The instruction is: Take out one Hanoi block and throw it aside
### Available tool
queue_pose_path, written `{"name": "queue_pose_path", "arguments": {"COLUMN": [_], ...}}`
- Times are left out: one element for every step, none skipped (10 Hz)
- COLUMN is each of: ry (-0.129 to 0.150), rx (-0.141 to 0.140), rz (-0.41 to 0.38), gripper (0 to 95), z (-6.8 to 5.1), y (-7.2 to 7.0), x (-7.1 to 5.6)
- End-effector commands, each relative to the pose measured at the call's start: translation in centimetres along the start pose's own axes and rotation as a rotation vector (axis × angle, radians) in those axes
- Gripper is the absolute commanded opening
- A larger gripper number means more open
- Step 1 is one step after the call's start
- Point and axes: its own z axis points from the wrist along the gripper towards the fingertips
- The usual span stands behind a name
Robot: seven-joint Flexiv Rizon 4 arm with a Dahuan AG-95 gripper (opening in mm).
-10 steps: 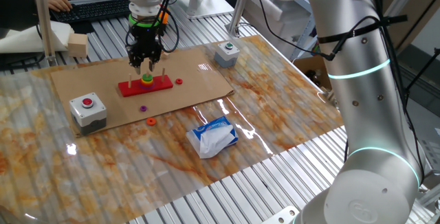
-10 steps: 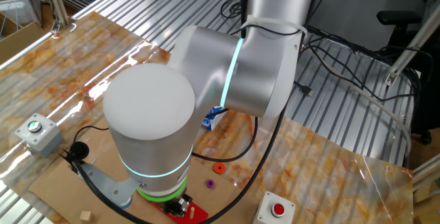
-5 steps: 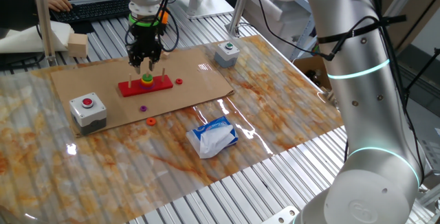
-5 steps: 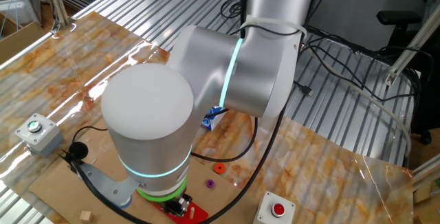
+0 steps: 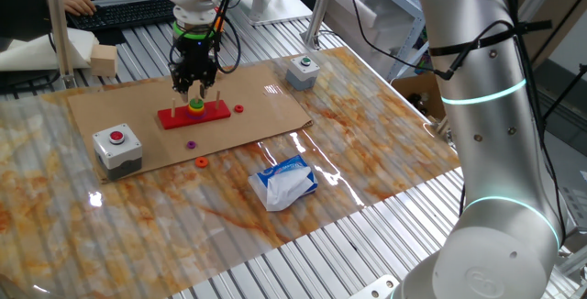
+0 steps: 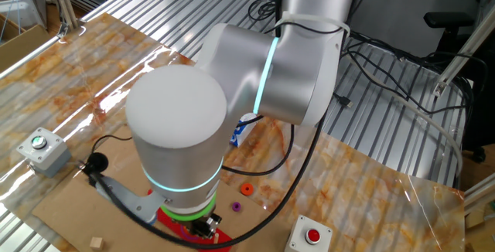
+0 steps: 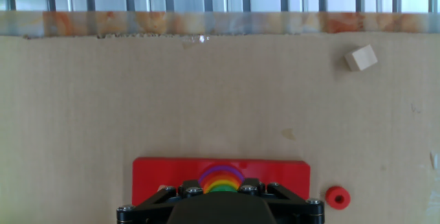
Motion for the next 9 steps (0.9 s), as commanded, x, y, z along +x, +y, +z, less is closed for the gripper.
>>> {"name": "queue_pose_path", "arguments": {"ry": [0.002,0.003,0.003,0.005,0.006,0.007,0.008,0.008,0.008], "rx": [0.0,0.0,0.0,0.001,0.001,0.001,0.0,-0.001,-0.003], "rz": [0.005,0.007,0.008,0.006,0.001,-0.005,-0.008,-0.01,-0.01], "gripper": [38.0,38.0,38.0,38.0,38.0,38.0,38.0,38.0,38.0], "z": [0.1,0.16,0.22,0.31,0.39,0.48,0.66,0.83,1.0], "y": [0.1,0.15,0.16,0.13,0.0,-0.15,-0.39,-0.58,-0.73], "x": [0.28,0.39,0.46,0.52,0.51,0.48,0.45,0.46,0.51]}}
